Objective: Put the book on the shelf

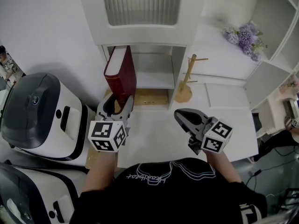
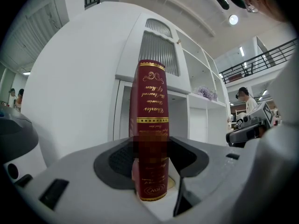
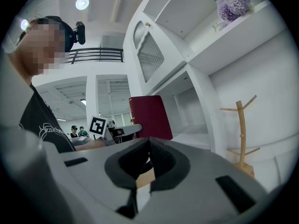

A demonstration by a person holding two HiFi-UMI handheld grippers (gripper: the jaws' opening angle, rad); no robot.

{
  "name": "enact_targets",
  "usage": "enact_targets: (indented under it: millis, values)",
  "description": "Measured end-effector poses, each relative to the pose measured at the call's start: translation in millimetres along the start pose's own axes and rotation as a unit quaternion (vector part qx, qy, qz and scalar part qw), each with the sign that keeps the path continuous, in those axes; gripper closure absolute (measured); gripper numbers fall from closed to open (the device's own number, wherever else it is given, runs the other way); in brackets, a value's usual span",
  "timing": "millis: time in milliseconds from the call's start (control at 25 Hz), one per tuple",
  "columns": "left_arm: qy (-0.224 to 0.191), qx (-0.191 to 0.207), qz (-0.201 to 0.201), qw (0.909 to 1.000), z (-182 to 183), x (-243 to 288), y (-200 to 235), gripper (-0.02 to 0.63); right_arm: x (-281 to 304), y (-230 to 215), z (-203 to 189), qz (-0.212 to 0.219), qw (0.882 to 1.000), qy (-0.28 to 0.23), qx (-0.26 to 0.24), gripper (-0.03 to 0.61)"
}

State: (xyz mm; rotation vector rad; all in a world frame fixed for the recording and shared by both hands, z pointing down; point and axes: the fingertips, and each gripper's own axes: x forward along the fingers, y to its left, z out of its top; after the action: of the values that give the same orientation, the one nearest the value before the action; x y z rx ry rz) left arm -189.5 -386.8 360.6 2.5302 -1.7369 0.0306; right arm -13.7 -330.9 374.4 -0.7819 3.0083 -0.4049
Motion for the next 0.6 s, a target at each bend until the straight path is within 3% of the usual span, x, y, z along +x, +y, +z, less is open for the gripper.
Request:
enact_targets:
  millis: [600]
  values:
    - [0.003,0.012,0.001,0.9999,-1.5,37.9,9.4,0.391,16.2,-15.6,-7.1,0.000,1.000,0.013,0.008,0.572]
